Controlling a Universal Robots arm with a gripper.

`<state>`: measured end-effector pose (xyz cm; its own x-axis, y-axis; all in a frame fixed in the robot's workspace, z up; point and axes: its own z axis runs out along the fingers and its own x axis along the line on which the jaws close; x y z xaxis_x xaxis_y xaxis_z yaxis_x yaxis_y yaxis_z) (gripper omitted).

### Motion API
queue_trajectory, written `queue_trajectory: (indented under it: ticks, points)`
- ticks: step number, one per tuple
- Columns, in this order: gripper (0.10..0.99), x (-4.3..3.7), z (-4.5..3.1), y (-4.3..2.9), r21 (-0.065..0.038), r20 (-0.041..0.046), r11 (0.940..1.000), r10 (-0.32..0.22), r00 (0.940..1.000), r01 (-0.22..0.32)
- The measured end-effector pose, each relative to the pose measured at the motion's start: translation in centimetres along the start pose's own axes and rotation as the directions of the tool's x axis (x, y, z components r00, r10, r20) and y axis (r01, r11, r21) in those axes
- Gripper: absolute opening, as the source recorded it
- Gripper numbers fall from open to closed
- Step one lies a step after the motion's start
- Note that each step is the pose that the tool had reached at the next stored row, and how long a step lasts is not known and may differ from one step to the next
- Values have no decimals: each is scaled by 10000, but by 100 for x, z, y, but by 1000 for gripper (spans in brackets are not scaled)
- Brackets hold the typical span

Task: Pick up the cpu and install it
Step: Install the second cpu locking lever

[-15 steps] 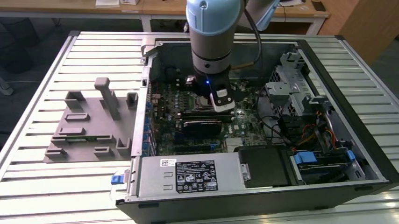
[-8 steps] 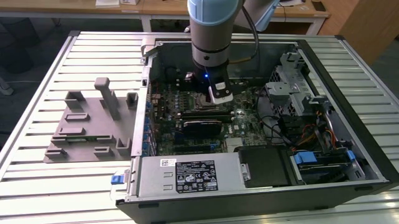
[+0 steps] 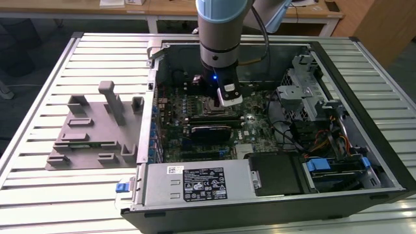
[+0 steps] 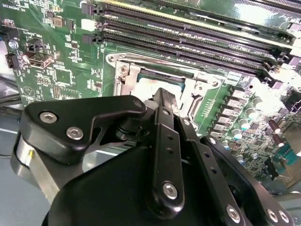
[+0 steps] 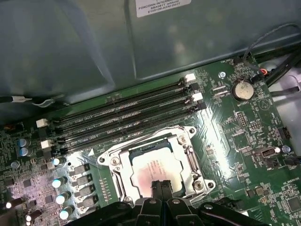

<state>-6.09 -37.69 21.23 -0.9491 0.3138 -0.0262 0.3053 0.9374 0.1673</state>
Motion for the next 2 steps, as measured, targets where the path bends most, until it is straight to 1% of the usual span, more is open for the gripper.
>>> queue_trajectory:
  ticks: [2]
  points:
    - [106, 0, 0, 0, 1, 0, 10000, 0, 10000, 0]
